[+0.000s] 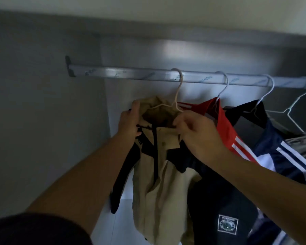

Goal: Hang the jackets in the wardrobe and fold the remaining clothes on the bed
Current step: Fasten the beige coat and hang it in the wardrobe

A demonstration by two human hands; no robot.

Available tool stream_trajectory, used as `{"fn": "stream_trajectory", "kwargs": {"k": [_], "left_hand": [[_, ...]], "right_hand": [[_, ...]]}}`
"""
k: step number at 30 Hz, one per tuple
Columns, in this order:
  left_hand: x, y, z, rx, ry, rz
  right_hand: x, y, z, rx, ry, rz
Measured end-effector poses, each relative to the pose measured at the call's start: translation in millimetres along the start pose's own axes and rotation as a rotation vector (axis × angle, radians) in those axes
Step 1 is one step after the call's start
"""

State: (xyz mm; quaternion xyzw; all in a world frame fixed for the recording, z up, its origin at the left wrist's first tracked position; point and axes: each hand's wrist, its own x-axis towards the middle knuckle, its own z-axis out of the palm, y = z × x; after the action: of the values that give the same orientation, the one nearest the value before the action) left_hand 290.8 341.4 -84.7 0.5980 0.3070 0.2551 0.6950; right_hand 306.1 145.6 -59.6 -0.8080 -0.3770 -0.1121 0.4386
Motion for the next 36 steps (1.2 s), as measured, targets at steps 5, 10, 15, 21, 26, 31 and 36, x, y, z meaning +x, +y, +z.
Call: {"fn": "stream_trajectory", "kwargs": {"k": [5, 10, 15, 21, 26, 31, 36], "left_hand": [[22, 24, 4, 0.464, -0.056, 0.040], [26, 38, 4, 0.796, 0.018, 0.359], [25, 49, -3, 0.955, 0.031, 0.315], [28, 50, -25, 0.955, 0.247, 0.119], [-12, 34, -2, 0.827, 0.176, 0.658], [-53, 10, 9, 0.689, -0.569, 0.623], [-49, 22, 15, 0.575, -0.551, 0.532]], "right_hand": [[33, 36, -10, -0.385, -0.076, 0.406], [54, 21, -1, 0.590, -0.079, 0.794], [65, 13, -11, -0.137, 0.052, 0.334], [55, 6, -24, -0.236, 0.150, 0.079], [52, 0, -11, 0.295, -0.053, 0.238], [37, 8, -26, 0.538, -0.024, 0.333], [-13, 39, -30, -0.218, -0.355, 0.211]]}}
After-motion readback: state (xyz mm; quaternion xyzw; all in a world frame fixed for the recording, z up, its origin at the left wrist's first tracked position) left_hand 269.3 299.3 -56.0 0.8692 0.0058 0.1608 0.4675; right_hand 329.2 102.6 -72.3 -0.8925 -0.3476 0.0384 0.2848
